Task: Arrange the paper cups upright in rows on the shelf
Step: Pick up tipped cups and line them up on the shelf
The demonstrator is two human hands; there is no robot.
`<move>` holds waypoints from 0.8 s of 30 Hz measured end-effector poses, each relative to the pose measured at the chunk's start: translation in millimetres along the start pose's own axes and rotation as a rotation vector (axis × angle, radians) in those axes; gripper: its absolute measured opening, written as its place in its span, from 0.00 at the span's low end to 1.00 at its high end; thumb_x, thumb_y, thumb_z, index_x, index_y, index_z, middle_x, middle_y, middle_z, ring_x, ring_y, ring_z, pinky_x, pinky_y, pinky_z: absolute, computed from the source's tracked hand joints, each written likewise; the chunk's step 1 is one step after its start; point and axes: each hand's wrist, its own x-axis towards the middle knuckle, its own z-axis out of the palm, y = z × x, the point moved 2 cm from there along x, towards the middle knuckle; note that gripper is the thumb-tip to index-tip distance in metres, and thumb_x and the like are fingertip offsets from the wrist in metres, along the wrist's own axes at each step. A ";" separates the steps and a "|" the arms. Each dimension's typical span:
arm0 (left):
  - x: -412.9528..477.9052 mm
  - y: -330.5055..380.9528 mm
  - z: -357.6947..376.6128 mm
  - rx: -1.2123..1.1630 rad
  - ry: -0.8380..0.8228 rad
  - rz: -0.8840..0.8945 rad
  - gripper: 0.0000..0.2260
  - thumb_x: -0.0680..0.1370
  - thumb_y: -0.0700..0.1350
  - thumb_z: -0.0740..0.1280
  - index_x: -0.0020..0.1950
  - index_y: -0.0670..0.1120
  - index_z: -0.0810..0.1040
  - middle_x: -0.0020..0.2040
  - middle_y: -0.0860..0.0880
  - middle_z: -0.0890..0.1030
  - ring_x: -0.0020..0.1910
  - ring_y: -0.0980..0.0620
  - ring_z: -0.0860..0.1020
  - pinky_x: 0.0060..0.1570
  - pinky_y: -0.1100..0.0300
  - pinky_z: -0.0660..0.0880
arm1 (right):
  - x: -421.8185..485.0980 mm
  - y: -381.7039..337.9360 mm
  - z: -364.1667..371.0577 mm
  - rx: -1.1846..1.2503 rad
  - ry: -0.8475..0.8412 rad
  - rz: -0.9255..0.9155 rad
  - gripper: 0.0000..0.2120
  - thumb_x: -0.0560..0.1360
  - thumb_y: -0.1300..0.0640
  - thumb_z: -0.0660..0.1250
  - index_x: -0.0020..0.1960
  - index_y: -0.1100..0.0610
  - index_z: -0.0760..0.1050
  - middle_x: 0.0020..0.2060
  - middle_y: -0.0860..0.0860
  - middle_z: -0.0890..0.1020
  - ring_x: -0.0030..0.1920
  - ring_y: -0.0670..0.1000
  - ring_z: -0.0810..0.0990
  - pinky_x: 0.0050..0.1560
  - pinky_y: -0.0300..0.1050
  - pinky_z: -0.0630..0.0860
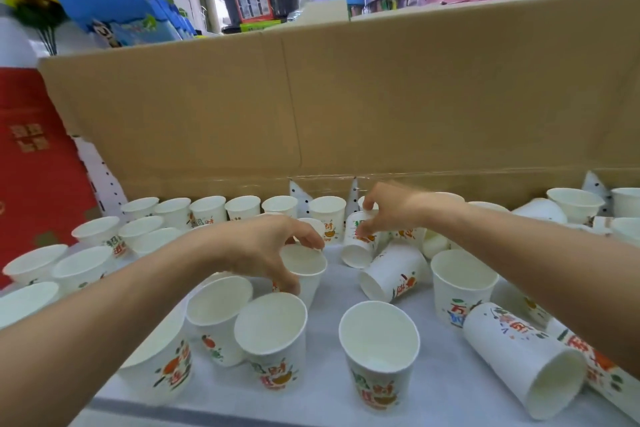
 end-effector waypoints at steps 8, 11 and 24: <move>-2.6 -11.8 -4.4 0.009 -0.050 -0.001 0.31 0.67 0.59 0.77 0.68 0.62 0.71 0.58 0.67 0.73 0.58 0.62 0.72 0.49 0.71 0.67 | 5.8 -7.2 4.6 -0.061 0.022 -0.002 0.26 0.68 0.39 0.73 0.60 0.52 0.74 0.55 0.48 0.78 0.51 0.52 0.77 0.44 0.45 0.73; -1.0 -14.2 -5.9 -0.006 -0.064 -0.006 0.31 0.67 0.59 0.76 0.68 0.62 0.70 0.58 0.67 0.72 0.58 0.61 0.72 0.47 0.73 0.66 | 8.7 -8.3 6.8 -0.035 -0.010 0.022 0.30 0.67 0.38 0.73 0.63 0.53 0.73 0.56 0.49 0.78 0.51 0.51 0.77 0.45 0.45 0.74; -3.2 -18.1 -3.4 0.029 -0.053 0.004 0.31 0.69 0.61 0.74 0.70 0.61 0.68 0.58 0.66 0.70 0.58 0.62 0.70 0.56 0.65 0.66 | -4.0 -21.3 -4.2 0.212 0.083 -0.060 0.03 0.73 0.56 0.71 0.42 0.55 0.79 0.31 0.45 0.76 0.29 0.44 0.71 0.28 0.37 0.64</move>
